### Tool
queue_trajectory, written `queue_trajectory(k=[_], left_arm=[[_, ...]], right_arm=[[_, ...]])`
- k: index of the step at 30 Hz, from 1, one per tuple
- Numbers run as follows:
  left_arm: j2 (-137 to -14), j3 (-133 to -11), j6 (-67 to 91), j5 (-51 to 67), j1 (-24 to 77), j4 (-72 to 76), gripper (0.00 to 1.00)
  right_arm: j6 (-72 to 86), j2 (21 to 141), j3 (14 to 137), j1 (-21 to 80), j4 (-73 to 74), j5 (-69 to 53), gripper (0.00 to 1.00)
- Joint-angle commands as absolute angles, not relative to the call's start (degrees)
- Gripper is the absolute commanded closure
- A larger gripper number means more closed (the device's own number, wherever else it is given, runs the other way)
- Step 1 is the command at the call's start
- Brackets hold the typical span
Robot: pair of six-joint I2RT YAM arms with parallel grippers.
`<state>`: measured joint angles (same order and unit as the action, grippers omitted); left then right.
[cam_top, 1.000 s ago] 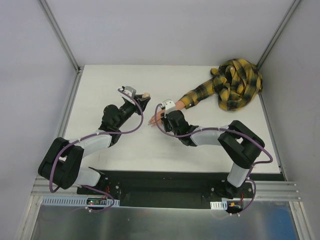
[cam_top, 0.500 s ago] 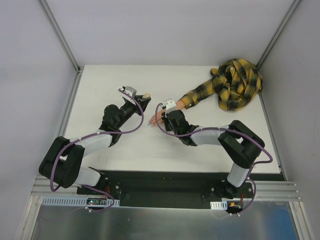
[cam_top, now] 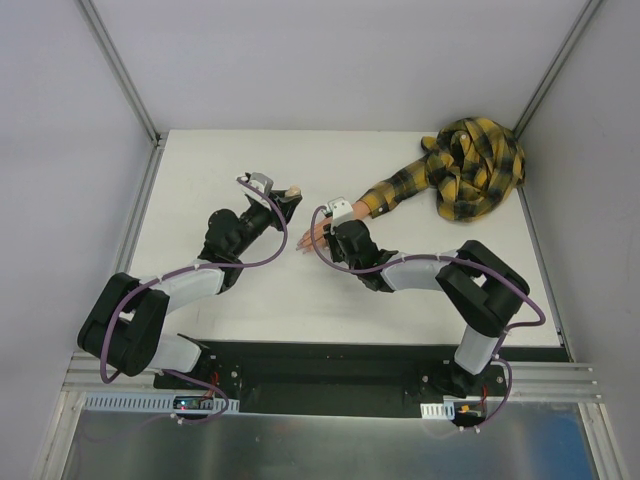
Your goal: Paint the nails
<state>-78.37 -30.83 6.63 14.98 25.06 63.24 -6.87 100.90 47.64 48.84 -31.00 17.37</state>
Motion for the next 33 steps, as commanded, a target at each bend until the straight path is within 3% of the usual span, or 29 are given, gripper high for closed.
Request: queue_trajectory(k=[1,33], left_arm=[[-77.7,-31.6,7.1,16.4,24.9,68.2,1.00],[-77.6,-31.5,6.9,16.3,24.9,67.9,1.00]], right_arm=[[-6.9,100.8,49.4,48.9,-33.0,17.4,0.99],[-6.0,102.9,51.5,49.7,-33.0,12.7,1.00]])
